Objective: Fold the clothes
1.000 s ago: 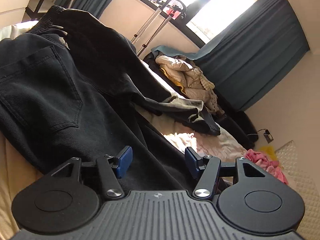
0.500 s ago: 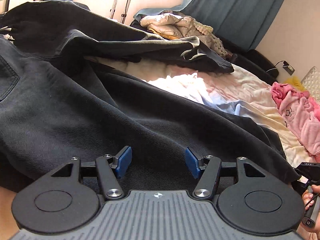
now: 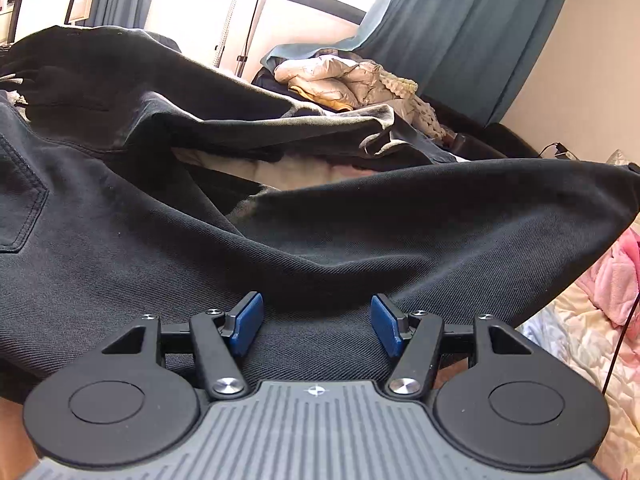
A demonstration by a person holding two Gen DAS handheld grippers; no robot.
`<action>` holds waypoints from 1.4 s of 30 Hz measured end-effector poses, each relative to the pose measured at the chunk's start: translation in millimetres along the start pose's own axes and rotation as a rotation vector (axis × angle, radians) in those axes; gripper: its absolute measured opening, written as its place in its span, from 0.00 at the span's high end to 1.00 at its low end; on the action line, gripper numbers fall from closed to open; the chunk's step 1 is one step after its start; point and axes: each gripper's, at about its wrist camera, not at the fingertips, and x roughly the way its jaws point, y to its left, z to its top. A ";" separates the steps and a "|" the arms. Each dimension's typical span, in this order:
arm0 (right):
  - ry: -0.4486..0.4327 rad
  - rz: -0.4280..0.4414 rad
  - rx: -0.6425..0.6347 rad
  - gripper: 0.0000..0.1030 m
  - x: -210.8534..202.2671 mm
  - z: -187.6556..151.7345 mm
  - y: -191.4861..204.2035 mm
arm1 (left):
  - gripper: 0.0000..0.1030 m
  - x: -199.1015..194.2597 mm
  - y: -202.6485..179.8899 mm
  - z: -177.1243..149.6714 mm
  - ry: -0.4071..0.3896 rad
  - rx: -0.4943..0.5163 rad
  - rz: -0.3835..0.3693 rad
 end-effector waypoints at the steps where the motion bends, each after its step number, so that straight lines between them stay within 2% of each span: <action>1: 0.014 -0.034 0.012 0.97 -1.5 -3.5 -15.4 | 0.36 -1.3 0.4 0.5 -0.002 -0.001 -0.005; 6: 0.082 -0.202 0.073 0.97 -9.2 -21.2 -92.4 | 0.35 -2.5 -1.1 -2.0 0.011 0.013 -0.011; 9: 0.242 -0.321 0.182 0.97 5.1 -43.3 -149.8 | 0.35 -1.4 -3.4 -5.0 0.016 0.020 -0.008; 10: 0.267 -0.338 0.194 0.97 8.4 -46.1 -157.3 | 0.35 -0.5 -4.3 -5.9 0.018 0.023 -0.004; 15: 0.237 -0.344 0.022 0.95 6.4 -43.1 -127.7 | 0.35 -6.4 2.3 -7.3 0.009 0.021 0.042; 17: 0.228 -0.376 0.025 0.89 1.3 -50.0 -129.1 | 0.35 -21.6 15.7 -0.9 0.003 0.007 0.042; 19: 0.190 -0.429 0.080 0.70 -12.8 -53.9 -132.8 | 0.31 -45.4 39.1 12.2 -0.036 -0.043 0.080; 21: 0.151 -0.447 0.118 0.66 -29.6 -53.3 -132.1 | 0.22 -70.1 64.2 24.0 -0.073 -0.089 0.114; 23: 0.124 -0.441 0.083 0.66 -44.3 -47.1 -123.0 | 0.21 -101.0 97.0 33.7 -0.104 -0.126 0.154; 26: 0.089 -0.399 0.022 0.61 -65.0 -38.4 -108.1 | 0.19 -139.9 156.2 35.8 -0.103 -0.244 0.226; 28: 0.076 -0.359 0.032 0.59 -79.4 -35.8 -102.3 | 0.19 -156.3 197.3 31.0 -0.092 -0.363 0.251; 30: 0.070 -0.319 0.058 0.59 -94.3 -36.8 -97.7 | 0.19 -173.0 241.0 17.7 -0.167 -0.540 0.247; 32: 0.063 -0.299 0.064 0.59 -106.6 -40.4 -90.4 | 0.18 -176.6 277.7 4.0 -0.199 -0.717 0.240; 34: 0.060 -0.289 0.063 0.58 -115.4 -46.6 -82.1 | 0.19 -168.4 302.8 -7.2 -0.204 -0.847 0.170; 36: 0.068 -0.261 0.072 0.58 -119.9 -53.0 -75.9 | 0.21 -157.6 321.5 -15.6 -0.201 -0.952 0.098; 38: 0.087 -0.235 0.080 0.58 -120.8 -59.2 -72.1 | 0.27 -146.6 331.1 -14.7 -0.233 -1.002 0.045; 40: 0.112 -0.230 0.068 0.58 -117.2 -65.1 -69.0 | 0.35 -141.5 331.1 -3.0 -0.259 -0.960 0.040; 41: 0.126 -0.230 0.060 0.58 -114.0 -67.1 -67.9 | 0.44 -138.3 329.3 7.8 -0.252 -0.905 0.029; 42: 0.134 -0.233 0.056 0.58 -110.7 -68.7 -67.3 | 0.62 -136.1 326.4 19.3 -0.231 -0.844 0.027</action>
